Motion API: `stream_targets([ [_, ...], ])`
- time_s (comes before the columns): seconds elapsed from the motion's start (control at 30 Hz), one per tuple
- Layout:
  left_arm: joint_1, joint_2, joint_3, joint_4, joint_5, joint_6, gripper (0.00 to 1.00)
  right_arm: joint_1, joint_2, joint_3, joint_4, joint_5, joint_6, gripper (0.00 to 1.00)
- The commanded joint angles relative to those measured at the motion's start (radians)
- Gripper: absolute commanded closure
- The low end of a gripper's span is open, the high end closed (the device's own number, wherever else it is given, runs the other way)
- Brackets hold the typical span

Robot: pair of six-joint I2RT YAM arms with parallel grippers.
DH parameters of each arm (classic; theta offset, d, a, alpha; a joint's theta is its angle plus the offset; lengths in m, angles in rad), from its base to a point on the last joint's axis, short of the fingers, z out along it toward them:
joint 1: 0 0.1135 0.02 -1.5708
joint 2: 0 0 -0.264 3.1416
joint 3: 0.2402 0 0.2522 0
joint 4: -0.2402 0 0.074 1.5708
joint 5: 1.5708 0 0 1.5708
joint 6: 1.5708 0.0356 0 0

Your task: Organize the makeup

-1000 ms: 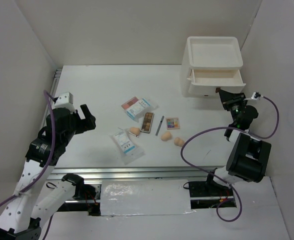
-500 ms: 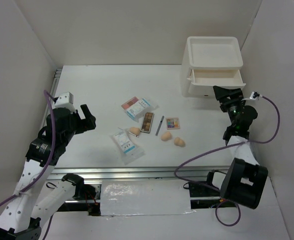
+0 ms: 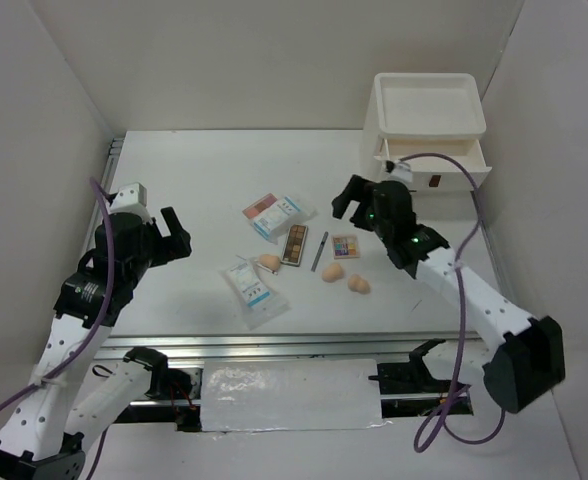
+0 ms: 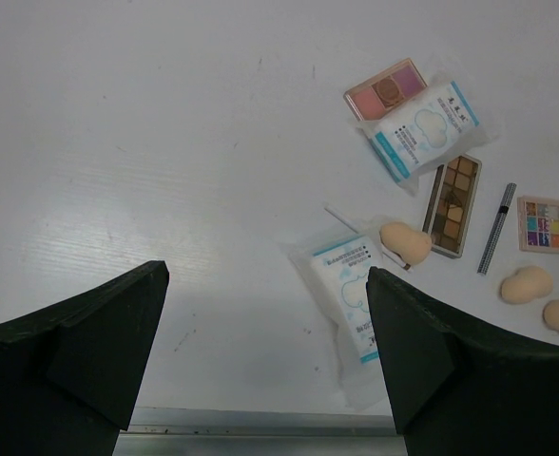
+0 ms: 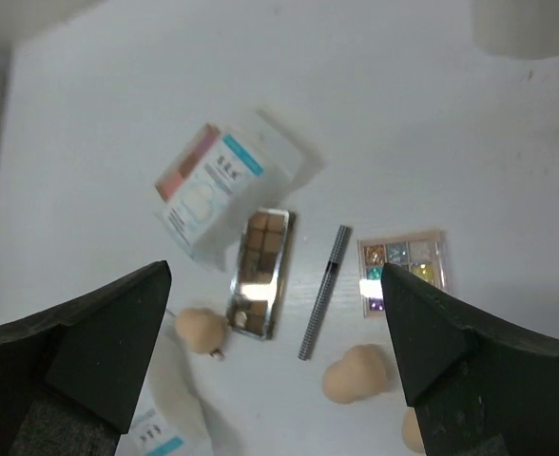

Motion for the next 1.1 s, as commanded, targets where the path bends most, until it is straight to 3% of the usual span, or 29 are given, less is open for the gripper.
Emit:
stream_targets([
  [0.0,0.006,-0.004,-0.002,0.037,0.015,0.023,0.01,0.152,0.198,0.116,-0.285,0.219,-0.151,0.00],
  [0.17,0.009,-0.012,-0.003,0.037,0.016,0.025,0.01,0.222,0.419,0.218,-0.373,0.191,-0.177,0.03],
  [0.33,0.009,-0.017,-0.003,0.039,0.019,0.026,0.00,0.250,0.504,0.241,-0.391,0.183,-0.177,0.07],
  [0.7,0.009,-0.023,-0.005,0.042,0.033,0.031,0.01,0.248,0.572,0.184,-0.358,0.054,-0.180,0.21],
  [1.07,0.009,-0.023,-0.005,0.040,0.031,0.031,0.01,0.250,0.602,0.180,-0.378,-0.004,-0.194,0.43],
])
